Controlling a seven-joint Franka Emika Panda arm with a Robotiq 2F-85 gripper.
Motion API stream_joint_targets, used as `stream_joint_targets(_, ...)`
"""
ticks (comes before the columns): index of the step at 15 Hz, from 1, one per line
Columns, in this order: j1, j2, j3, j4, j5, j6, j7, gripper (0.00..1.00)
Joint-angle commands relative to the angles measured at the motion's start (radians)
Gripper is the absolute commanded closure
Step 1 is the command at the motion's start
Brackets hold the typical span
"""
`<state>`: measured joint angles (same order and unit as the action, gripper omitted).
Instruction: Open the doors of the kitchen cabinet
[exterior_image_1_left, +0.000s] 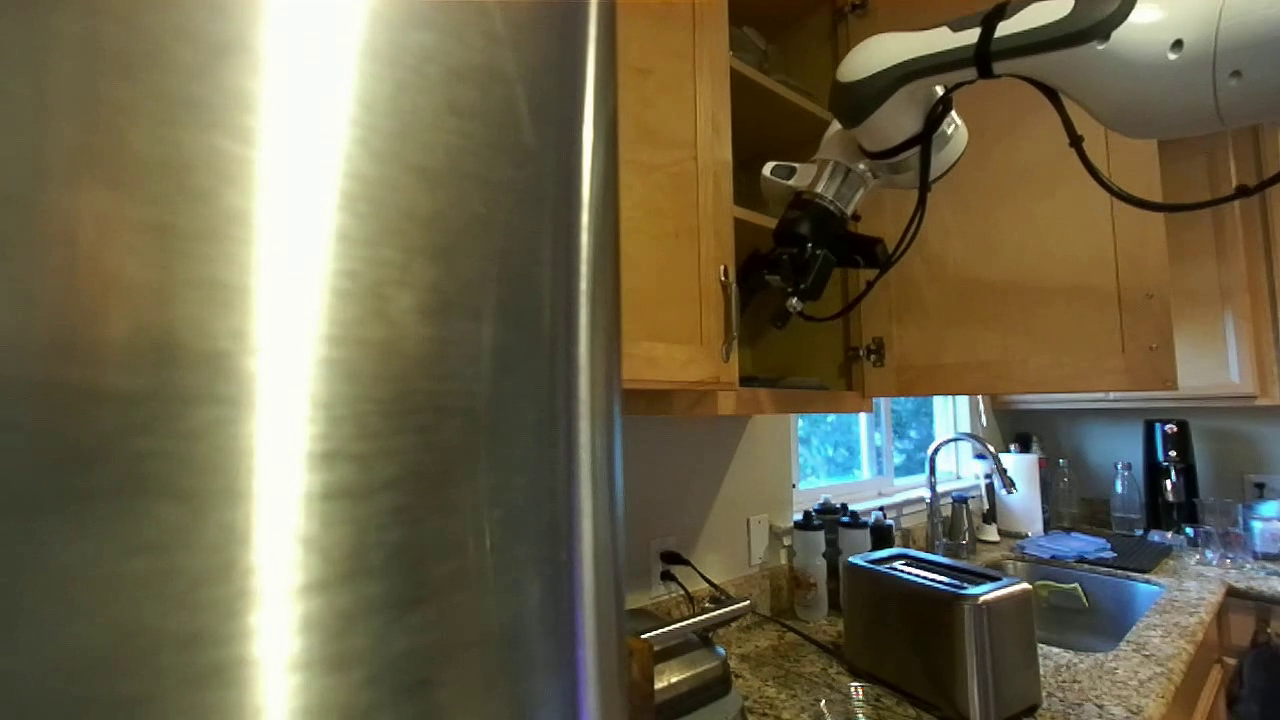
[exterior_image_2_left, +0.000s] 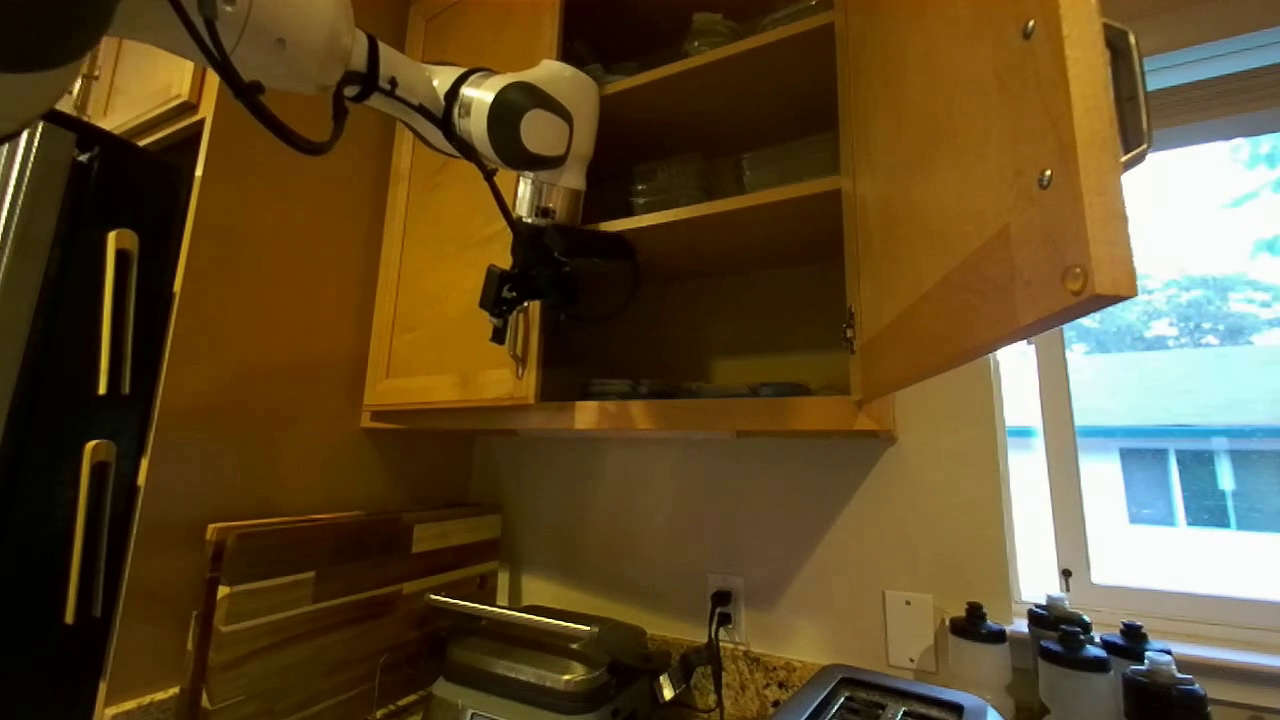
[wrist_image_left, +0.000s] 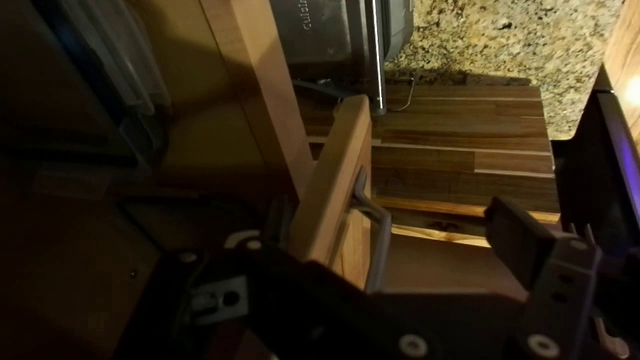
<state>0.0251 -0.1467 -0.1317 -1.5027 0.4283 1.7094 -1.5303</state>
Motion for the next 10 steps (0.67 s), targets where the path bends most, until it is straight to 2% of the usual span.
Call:
stream_joint_targets(1, 0.018, -0.113, 0.043, -0.082, -0.002, -0.038, -0.007, 0.0)
stream_joint_targets(6, 0.045, -0.179, 0.059, -0.116, -0.012, -0.138, -0.028, 0.0)
stream_joint_targets(10, 0.064, -0.24, 0.082, -0.155, -0.027, -0.281, -0.031, 0.0)
